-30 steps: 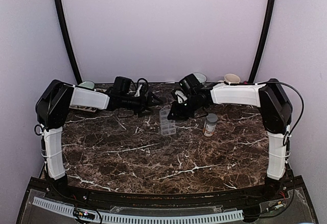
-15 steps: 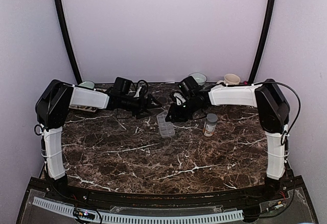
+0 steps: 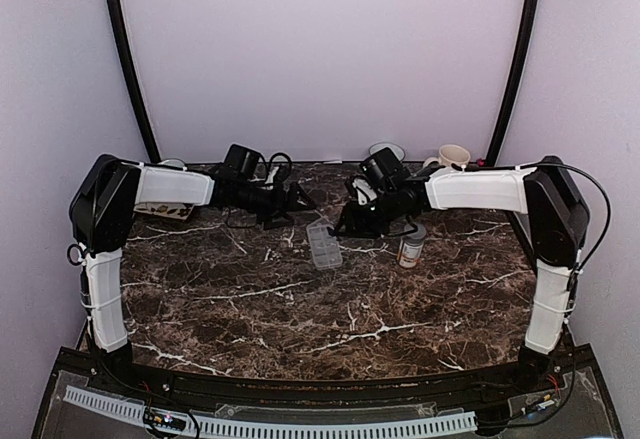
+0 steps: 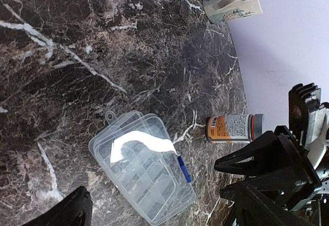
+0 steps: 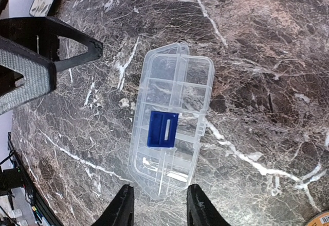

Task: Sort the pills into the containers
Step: Hold the pill container at the center of the board, then adjust the pill container, then pour the lid of the pill container into the pill container.

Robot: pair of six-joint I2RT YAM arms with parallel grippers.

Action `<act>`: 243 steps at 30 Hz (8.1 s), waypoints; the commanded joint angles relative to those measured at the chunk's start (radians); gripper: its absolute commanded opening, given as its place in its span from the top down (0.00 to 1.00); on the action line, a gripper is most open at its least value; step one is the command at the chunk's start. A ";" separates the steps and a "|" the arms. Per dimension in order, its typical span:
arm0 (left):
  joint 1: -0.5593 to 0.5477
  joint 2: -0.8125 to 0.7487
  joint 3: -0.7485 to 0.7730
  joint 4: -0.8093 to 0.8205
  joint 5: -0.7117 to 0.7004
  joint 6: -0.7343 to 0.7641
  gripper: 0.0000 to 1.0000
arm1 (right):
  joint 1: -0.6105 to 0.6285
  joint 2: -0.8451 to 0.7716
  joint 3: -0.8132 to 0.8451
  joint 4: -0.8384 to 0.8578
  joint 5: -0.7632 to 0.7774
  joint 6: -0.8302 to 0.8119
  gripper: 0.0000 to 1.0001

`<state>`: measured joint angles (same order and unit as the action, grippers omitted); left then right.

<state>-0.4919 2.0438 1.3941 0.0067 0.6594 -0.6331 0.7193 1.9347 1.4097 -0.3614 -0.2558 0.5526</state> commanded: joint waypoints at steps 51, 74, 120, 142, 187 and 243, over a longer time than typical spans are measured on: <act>-0.102 0.391 0.831 -0.814 -0.298 0.356 0.01 | 0.056 0.108 0.008 0.059 0.062 -0.019 0.71; -0.116 0.426 0.858 -0.860 -0.324 0.378 0.01 | 0.073 0.109 0.035 0.059 0.086 -0.030 0.71; -0.117 0.362 0.811 -0.872 -0.340 0.411 0.22 | 0.090 0.215 0.112 -0.014 0.099 -0.067 0.71; -0.116 0.262 0.704 -0.799 -0.352 0.456 0.25 | 0.103 0.308 0.199 -0.119 0.161 -0.090 0.72; -0.077 0.148 0.629 -0.823 -0.414 0.463 0.26 | 0.103 0.344 0.245 -0.179 0.180 -0.096 0.74; -0.099 0.250 0.712 -1.053 -0.529 0.451 0.25 | 0.104 0.368 0.244 -0.206 0.193 -0.083 0.74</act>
<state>-0.5873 2.3745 2.1292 -0.9474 0.1665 -0.2043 0.8223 2.2349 1.6646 -0.4652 -0.1066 0.4686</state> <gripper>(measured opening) 0.749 0.261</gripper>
